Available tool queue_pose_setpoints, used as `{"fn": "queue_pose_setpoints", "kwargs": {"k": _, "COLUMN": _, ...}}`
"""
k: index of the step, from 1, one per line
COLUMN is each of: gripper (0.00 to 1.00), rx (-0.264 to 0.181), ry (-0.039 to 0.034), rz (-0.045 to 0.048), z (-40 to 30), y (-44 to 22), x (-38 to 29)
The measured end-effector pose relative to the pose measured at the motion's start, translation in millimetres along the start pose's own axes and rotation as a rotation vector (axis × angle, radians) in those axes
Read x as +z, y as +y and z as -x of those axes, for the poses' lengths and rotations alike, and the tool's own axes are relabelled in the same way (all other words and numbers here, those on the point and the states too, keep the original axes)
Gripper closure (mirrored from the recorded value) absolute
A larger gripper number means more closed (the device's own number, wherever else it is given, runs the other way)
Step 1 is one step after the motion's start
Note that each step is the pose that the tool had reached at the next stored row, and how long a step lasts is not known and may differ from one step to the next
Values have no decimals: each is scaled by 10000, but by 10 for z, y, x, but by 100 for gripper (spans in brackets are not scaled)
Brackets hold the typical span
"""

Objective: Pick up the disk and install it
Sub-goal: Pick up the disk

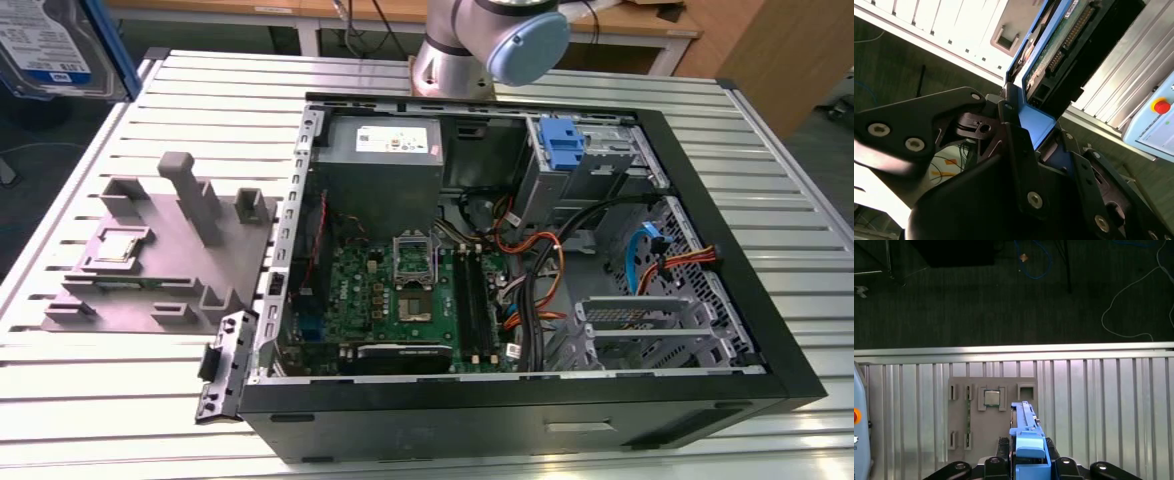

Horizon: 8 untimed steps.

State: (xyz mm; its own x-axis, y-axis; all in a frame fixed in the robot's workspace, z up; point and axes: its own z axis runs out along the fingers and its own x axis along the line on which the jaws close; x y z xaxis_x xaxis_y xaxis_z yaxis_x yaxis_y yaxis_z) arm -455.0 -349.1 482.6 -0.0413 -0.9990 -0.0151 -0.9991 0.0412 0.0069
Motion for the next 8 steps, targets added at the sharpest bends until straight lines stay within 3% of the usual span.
{"fn": "queue_pose_setpoints", "kwargs": {"k": 8, "gripper": 63, "rx": 0, "ry": 0, "rz": 0, "z": -156, "y": -6, "x": -3}}
